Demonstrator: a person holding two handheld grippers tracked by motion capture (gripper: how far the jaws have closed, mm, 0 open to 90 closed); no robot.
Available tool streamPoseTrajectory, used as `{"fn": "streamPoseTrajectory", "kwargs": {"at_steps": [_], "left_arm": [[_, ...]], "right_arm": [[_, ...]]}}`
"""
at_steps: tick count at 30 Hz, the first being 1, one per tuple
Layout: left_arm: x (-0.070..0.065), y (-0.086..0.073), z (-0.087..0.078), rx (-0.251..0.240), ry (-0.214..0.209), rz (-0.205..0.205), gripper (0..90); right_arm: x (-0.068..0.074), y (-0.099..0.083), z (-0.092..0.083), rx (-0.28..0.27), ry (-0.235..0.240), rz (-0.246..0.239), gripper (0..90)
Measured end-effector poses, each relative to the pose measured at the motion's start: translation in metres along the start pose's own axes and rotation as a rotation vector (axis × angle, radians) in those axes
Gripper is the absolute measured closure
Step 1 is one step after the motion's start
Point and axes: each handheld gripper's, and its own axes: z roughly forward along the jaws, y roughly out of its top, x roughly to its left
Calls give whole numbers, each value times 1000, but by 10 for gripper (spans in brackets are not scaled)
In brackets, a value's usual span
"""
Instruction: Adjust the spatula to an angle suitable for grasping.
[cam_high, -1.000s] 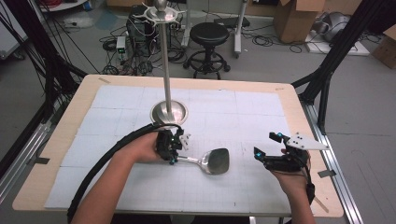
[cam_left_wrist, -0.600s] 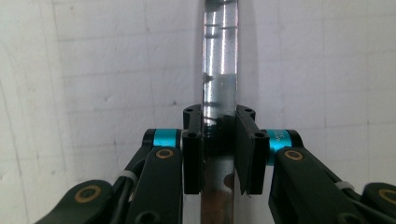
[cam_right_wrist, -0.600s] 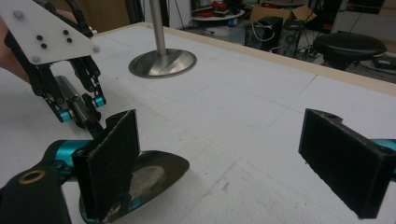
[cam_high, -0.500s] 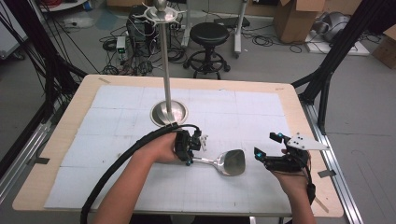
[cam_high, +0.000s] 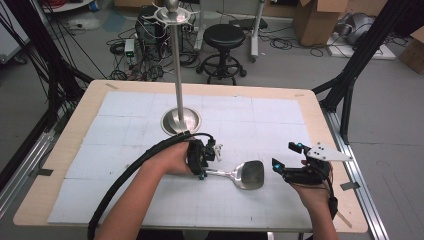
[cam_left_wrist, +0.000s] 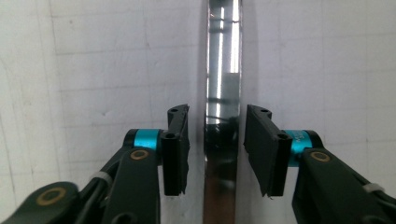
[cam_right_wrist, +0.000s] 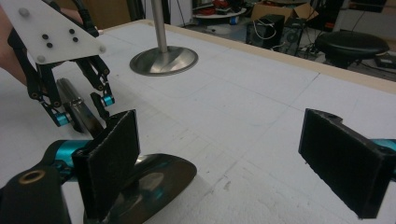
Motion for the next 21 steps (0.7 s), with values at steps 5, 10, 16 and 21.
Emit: {"fn": "streamPoseTrajectory", "kwargs": {"at_steps": [5, 10, 16, 21], "left_arm": [[-1, -12, -16, -79, -5, -20, 482], [-9, -27, -34, -181, -16, -8, 436], [-20, -43, -54, -271, 7, -4, 376], [-28, -64, -67, -342, 33, -25, 332]], "right_arm": [[0, 0, -1, -1, 0, 7, 111], [1, 1, -2, -1, 0, 6, 111], [1, 2, -2, -3, 1, 5, 111], [2, 2, -2, -6, 7, 4, 111]]}}
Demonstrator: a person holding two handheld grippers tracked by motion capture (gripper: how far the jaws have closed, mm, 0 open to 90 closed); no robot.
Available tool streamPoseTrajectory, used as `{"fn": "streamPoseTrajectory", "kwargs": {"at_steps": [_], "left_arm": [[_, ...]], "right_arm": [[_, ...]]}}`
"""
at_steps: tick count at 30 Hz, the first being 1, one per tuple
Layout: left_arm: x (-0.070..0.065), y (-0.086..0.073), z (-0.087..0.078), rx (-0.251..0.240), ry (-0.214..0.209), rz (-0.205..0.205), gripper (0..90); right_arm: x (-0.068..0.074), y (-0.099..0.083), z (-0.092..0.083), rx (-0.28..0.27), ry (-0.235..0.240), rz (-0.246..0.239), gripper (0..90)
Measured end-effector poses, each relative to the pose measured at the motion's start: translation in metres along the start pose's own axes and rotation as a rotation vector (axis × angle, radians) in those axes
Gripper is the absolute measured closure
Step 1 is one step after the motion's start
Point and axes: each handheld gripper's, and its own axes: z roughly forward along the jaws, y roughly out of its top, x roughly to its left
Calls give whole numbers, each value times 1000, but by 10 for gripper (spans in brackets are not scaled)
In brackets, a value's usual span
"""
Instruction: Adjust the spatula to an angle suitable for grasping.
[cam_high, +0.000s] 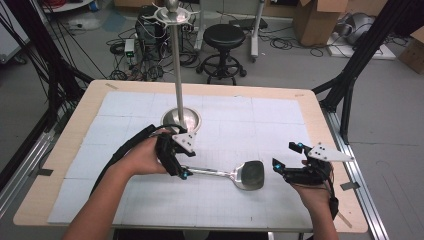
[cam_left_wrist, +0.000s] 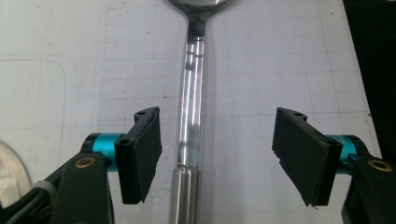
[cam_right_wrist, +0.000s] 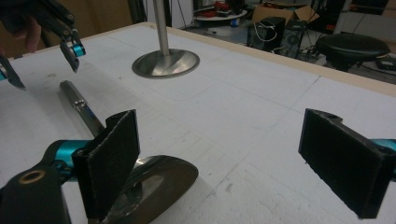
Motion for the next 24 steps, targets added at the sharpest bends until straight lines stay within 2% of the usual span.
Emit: {"fn": "streamPoseTrajectory", "kwargs": {"at_steps": [7, 10, 13, 15, 17, 22, 24], "left_arm": [[-12, -32, -24, -157, 44, -51, 313], [-18, -45, -35, -195, 82, -74, 289], [-26, -60, -43, -252, 97, -104, 278], [-31, -68, -47, -275, 104, -121, 269], [-36, -76, -52, -304, 135, -124, 260], [-47, -92, -58, -349, 175, -139, 226], [-49, -97, -60, -369, 174, -147, 210]], "right_arm": [[1, 1, 3, 3, 7, -5, 111], [2, 2, 4, 6, 10, -8, 111], [2, 2, 5, 8, 11, -8, 111], [1, 2, 5, 9, 9, -8, 111], [0, 2, 5, 6, 9, -2, 111], [1, 2, 6, 10, 12, -7, 111], [1, 2, 7, 13, 11, -5, 111]]}}
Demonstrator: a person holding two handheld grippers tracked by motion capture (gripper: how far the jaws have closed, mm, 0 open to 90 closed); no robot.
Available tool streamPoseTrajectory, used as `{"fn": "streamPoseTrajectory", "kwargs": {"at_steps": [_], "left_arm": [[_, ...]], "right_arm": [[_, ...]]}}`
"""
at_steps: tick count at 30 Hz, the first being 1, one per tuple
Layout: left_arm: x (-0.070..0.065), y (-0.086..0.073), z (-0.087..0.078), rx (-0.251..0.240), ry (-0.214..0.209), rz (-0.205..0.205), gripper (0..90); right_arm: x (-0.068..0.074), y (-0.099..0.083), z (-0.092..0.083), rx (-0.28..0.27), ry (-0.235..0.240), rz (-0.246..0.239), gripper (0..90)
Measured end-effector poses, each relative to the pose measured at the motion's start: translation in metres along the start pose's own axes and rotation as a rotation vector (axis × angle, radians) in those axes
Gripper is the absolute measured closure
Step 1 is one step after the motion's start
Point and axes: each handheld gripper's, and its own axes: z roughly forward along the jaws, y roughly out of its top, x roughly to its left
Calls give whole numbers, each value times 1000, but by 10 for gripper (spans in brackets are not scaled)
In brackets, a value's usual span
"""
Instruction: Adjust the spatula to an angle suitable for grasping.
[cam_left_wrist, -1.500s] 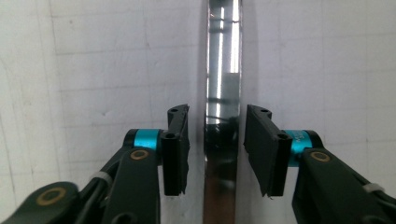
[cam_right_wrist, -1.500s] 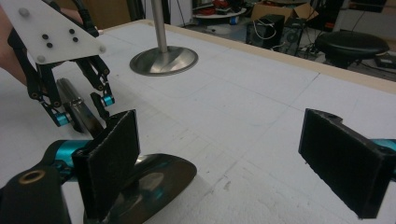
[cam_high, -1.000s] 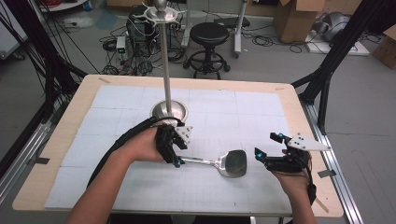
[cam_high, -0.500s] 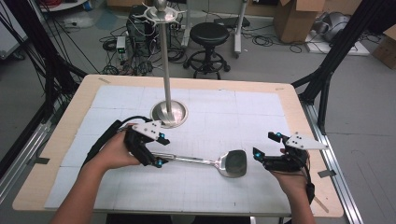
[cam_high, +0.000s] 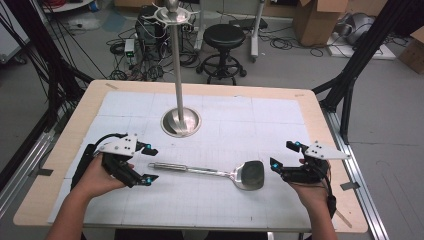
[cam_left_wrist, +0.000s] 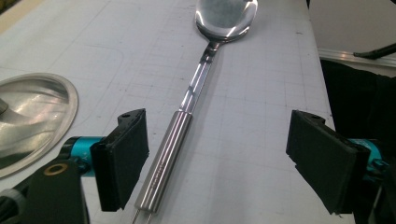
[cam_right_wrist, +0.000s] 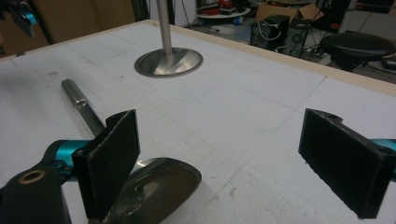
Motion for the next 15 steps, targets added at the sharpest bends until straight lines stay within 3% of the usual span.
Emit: {"fn": "streamPoseTrajectory", "kwargs": {"at_steps": [15], "left_arm": [[-1, -17, -16, -120, 81, -40, 103]], "right_arm": [[-1, 2, 2, -11, 9, 3, 111]]}}
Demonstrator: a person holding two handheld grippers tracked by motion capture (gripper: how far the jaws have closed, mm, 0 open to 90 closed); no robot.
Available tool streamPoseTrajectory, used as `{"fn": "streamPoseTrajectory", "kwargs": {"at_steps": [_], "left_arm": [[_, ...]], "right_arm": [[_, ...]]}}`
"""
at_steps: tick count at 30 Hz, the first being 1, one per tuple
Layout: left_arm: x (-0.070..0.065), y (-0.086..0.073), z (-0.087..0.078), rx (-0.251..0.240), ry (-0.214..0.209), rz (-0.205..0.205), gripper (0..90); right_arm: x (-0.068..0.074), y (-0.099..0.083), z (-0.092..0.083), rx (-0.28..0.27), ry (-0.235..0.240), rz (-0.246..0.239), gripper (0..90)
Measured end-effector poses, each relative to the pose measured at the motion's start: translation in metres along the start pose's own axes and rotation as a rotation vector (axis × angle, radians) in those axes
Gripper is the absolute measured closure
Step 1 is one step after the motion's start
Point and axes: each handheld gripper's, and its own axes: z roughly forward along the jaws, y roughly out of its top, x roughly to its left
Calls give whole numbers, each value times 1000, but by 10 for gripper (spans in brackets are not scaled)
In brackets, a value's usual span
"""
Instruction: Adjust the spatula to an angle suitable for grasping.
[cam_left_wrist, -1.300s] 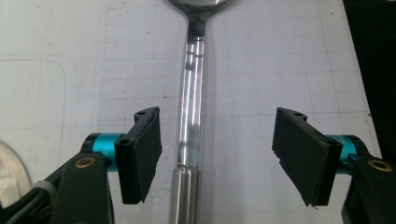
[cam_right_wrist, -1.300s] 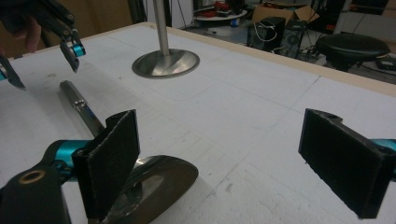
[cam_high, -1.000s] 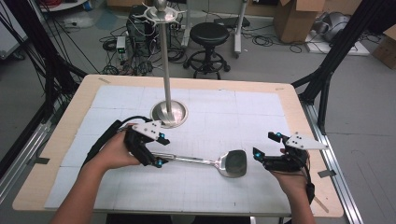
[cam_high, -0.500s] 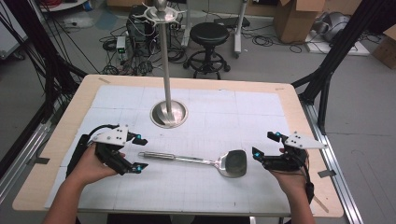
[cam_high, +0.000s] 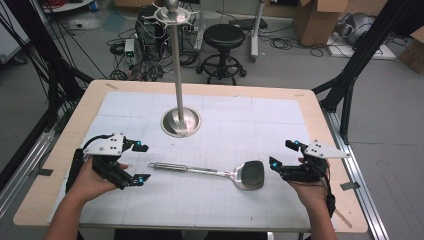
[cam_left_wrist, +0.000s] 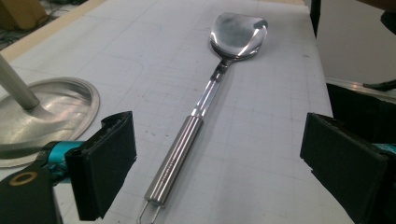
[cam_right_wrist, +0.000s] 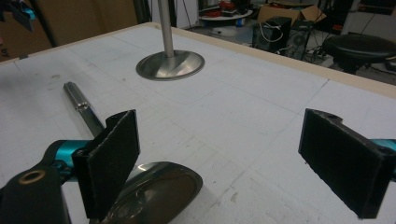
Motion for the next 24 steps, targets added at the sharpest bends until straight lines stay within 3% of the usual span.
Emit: {"fn": "streamPoseTrajectory", "kwargs": {"at_steps": [4, 10, 15, 24], "left_arm": [[4, -6, -6, -42, 30, -9, 66], [8, -13, -10, -77, 46, -30, 17], [10, -12, -14, -128, 51, -25, 17], [15, -15, -17, -122, 109, -13, 17]], "right_arm": [[-1, 0, 2, 3, 0, 3, 111], [-1, 0, 1, -4, -4, 10, 111], [2, 0, 1, 2, -1, 8, 111], [3, 0, -1, 2, 6, 2, 111]]}}
